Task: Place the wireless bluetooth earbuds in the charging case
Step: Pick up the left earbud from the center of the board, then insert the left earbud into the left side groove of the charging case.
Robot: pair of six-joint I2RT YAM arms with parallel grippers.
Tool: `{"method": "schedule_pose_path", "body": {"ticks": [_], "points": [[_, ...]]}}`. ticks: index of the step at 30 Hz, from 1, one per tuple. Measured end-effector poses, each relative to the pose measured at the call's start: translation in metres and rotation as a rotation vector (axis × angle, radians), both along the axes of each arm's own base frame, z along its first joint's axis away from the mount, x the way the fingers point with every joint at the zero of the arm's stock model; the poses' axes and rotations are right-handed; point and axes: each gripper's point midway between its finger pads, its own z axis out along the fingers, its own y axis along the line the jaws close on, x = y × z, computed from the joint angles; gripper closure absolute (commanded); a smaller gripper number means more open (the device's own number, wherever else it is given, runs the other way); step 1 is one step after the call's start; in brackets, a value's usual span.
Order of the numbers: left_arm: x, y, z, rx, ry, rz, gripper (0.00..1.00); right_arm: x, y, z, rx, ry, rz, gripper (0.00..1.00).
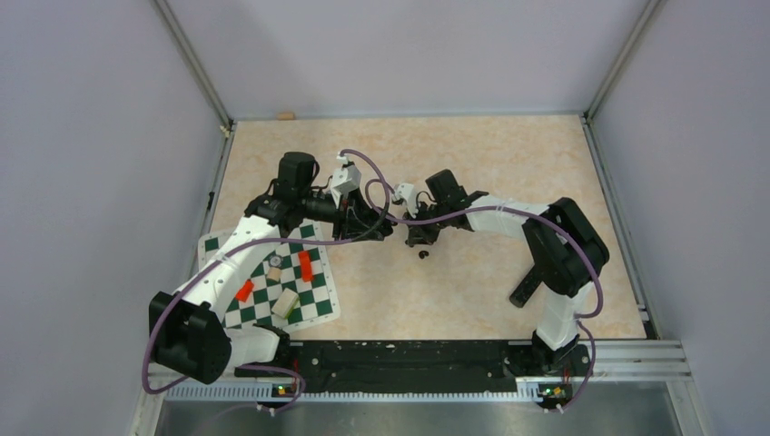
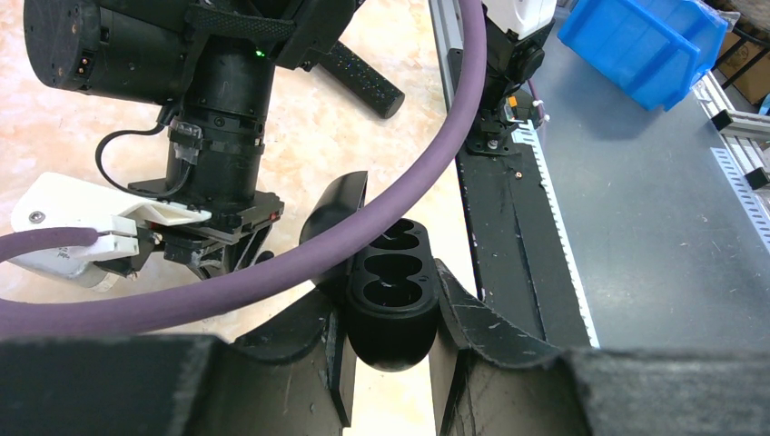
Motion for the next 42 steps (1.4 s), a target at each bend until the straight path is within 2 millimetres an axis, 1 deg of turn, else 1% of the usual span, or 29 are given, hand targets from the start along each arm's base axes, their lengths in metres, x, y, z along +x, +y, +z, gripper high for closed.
{"method": "schedule_pose_path", "body": {"ticks": [14,16,18,20,23,26,28,31,32,34,37,39,42], "points": [[0.0,0.0,0.0,0.0,0.003,0.0,1.0,0.006,-0.003,0.003,-0.015,-0.027,-0.028,1.0],[0.0,0.0,0.0,0.0,0.003,0.0,1.0,0.006,-0.003,0.007,-0.011,-0.032,-0.026,1.0],[0.0,0.0,0.0,0.0,0.003,0.0,1.0,0.006,-0.004,0.018,0.002,-0.046,-0.027,1.0],[0.0,0.0,0.0,0.0,0.003,0.0,1.0,0.008,-0.004,0.037,0.036,-0.073,-0.027,1.0],[0.0,0.0,0.0,0.0,0.006,0.0,1.0,0.014,-0.008,0.074,0.109,-0.127,-0.036,1.0],[0.0,0.0,0.0,0.001,0.01,0.001,1.0,0.026,-0.024,0.111,0.186,-0.179,-0.077,1.0],[0.0,0.0,0.001,0.0,0.014,0.002,1.0,0.034,-0.037,0.131,0.226,-0.207,-0.107,1.0],[0.002,-0.001,0.002,-0.005,0.023,0.009,1.0,0.037,-0.054,0.165,0.3,-0.258,-0.133,1.0],[0.004,-0.002,0.003,-0.008,0.028,0.013,1.0,0.036,-0.058,0.174,0.32,-0.274,-0.135,1.0],[0.01,-0.004,0.0,-0.004,0.051,0.033,1.0,0.027,-0.063,0.199,0.377,-0.314,-0.128,1.0],[0.022,-0.007,-0.01,0.017,0.109,0.074,1.0,0.008,-0.063,0.236,0.469,-0.368,-0.094,1.0],[0.03,-0.01,-0.02,0.04,0.159,0.106,1.0,-0.004,-0.061,0.26,0.538,-0.397,-0.067,1.0],[0.036,-0.013,-0.031,0.062,0.208,0.128,1.0,-0.017,-0.059,0.281,0.616,-0.398,-0.034,1.0]]}}
